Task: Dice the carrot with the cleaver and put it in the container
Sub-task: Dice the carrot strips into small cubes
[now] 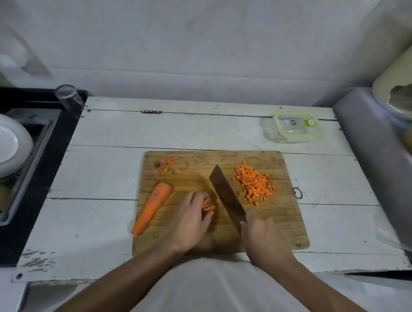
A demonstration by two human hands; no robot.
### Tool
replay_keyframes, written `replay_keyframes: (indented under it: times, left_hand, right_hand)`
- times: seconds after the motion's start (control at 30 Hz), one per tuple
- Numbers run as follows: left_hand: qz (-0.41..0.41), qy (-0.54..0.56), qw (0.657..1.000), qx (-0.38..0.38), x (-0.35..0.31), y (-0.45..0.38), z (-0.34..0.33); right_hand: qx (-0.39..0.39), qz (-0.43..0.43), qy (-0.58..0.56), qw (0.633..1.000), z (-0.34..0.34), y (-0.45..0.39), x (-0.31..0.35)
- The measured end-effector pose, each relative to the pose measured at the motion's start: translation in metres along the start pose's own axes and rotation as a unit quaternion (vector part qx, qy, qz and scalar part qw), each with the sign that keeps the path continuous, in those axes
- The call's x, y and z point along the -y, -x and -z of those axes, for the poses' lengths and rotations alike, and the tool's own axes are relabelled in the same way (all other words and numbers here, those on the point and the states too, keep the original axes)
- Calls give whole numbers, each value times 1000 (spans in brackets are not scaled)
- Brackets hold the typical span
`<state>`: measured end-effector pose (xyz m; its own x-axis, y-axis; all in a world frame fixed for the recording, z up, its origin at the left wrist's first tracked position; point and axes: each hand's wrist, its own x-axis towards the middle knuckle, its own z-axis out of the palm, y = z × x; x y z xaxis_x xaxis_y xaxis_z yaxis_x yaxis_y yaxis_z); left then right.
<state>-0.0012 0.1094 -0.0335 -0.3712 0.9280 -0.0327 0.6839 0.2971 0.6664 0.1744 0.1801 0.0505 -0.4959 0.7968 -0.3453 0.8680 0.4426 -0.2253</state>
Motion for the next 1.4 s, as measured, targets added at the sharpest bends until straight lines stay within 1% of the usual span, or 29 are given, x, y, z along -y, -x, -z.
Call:
replay_keyframes:
  times: [0.03,0.1,0.27,0.37,0.47,0.53,0.63,0.7,0.73,0.8,0.97,1.17,1.3,1.4]
  left_hand:
    - [38,22,999,8,-4,-5,0]
    - [67,19,997,22,-11,-12,0]
    - [63,3,998,5,-13,-12,-4]
    - [40,-9,999,-4,-15,-17,-6]
    - [22,-19,1000,6,-19,-21,-8]
    - [22,-2,1000,6,-18,-18,-9]
    - [66,37,997,-20,-11,-11,-7]
    - [107,45,993,-30,-9,-11,-4]
    - [114,47,992,-28,-10,-12,-3]
    - [107,47,993,-21,-14,-13,-4]
    - [97,38,994,-42,-15,-15,-9]
    - [99,29,994,-47,-16,-16,-12]
    - [91,38,994,-53,-11,-16,-13]
    - [82,32,995,-55,-8,-14,-15]
  right_hand:
    - [-7,-8,-8,1000,-1,-2,-2]
    - [-14,-19,-27,999,-2,-4,-5]
    - [-27,-25,-36,999,-3,-5,-13]
    - [-37,-24,-38,998,0,-7,-15]
    - [-20,-15,-24,999,4,-7,-14]
    - [-6,0,-4,1000,4,-5,-13]
    - [14,17,15,1000,2,0,-12]
    - [15,26,25,999,1,2,-13]
    - [17,30,29,999,0,2,-13]
    - [29,32,41,998,-1,3,-11]
    - [54,43,68,995,-4,-2,-6]
    - [31,36,6,999,0,-19,5]
    - [8,32,14,999,0,-6,-5]
    - [27,48,31,998,-3,0,-10]
